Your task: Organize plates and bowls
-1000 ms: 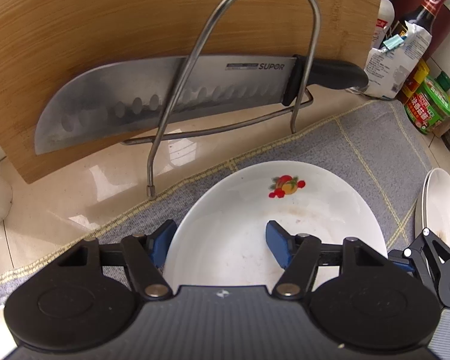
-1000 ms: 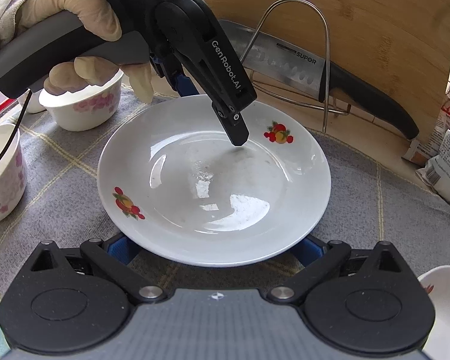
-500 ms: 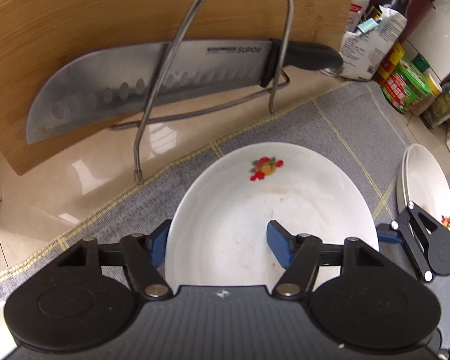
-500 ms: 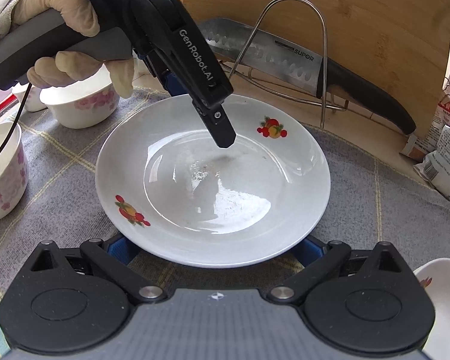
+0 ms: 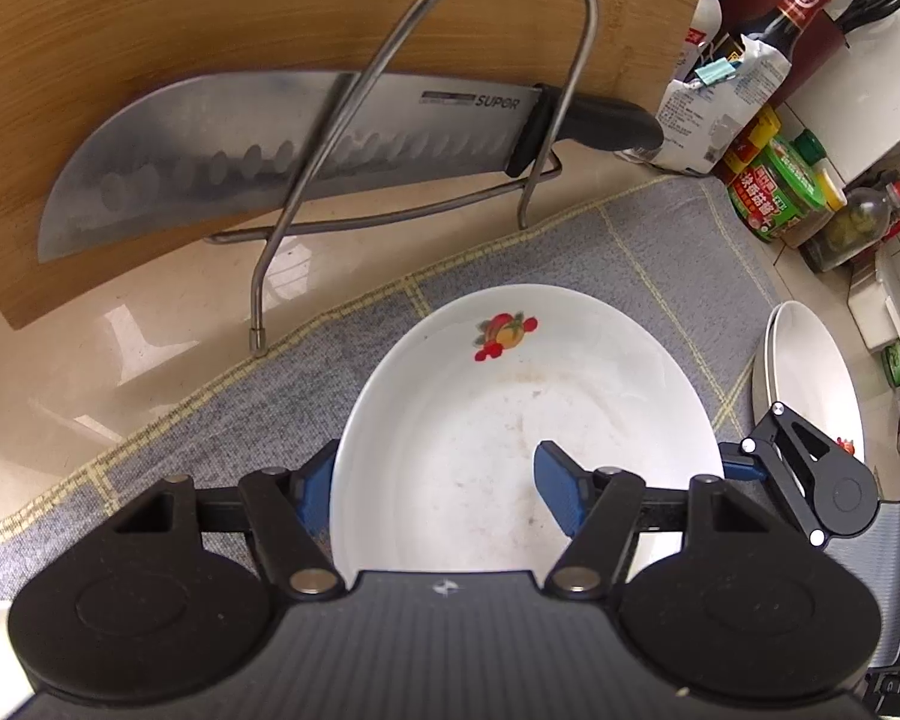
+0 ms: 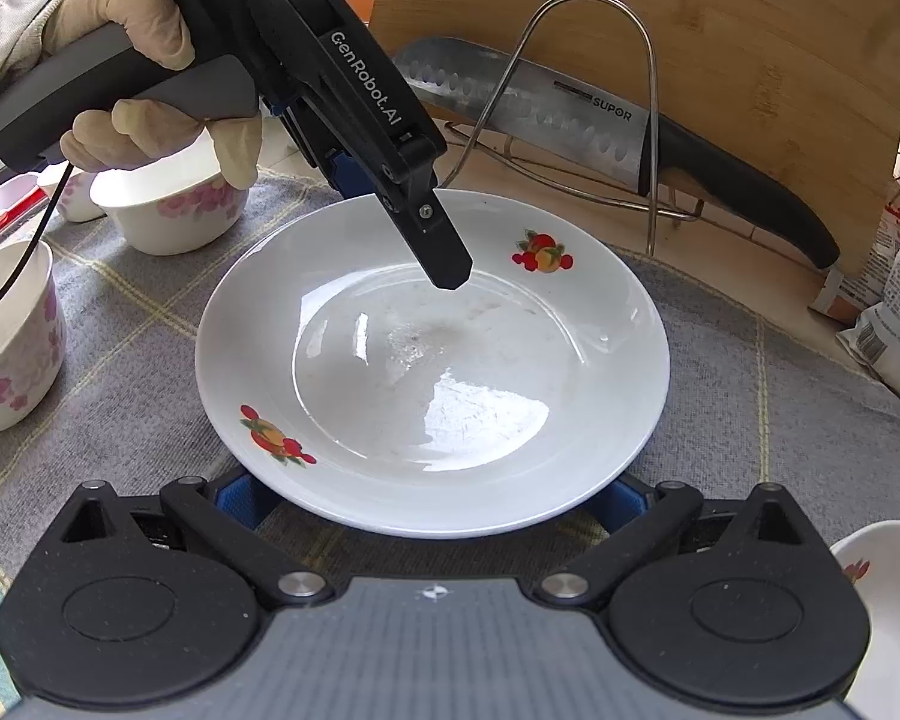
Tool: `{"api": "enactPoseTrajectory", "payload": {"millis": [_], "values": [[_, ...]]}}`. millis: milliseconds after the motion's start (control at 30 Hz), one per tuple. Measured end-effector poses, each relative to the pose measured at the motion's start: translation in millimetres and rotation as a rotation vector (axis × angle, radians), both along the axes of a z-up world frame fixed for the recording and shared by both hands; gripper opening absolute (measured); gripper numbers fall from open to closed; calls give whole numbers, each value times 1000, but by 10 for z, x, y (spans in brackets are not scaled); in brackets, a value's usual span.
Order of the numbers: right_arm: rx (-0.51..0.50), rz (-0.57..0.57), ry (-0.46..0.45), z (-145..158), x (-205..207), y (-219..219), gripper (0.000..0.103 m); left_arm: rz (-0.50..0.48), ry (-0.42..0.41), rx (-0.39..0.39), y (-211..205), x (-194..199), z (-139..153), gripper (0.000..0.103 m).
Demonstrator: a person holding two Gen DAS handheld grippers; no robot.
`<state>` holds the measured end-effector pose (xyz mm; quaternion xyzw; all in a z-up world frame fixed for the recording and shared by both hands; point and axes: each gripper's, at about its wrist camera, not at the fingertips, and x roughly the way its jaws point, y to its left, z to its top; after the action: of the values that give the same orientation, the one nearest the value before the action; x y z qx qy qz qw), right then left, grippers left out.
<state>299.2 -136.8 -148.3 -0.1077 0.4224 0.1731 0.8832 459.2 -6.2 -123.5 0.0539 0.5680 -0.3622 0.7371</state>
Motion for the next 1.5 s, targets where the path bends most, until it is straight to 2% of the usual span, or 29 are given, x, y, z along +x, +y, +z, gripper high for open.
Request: {"api": "enactPoseTrajectory", "payload": {"millis": [467,733,1500], "values": [[-22,15,-18,45,-30,5,103,-26,-26,-18,40,-93,32,69],[-30,32,-33,119,-95,15,103,-27,-36,-44,113,-173,143,69],[-43,56,-37,436,-392,-6,103,-33,-74,-50,124,-566,450,69]]}}
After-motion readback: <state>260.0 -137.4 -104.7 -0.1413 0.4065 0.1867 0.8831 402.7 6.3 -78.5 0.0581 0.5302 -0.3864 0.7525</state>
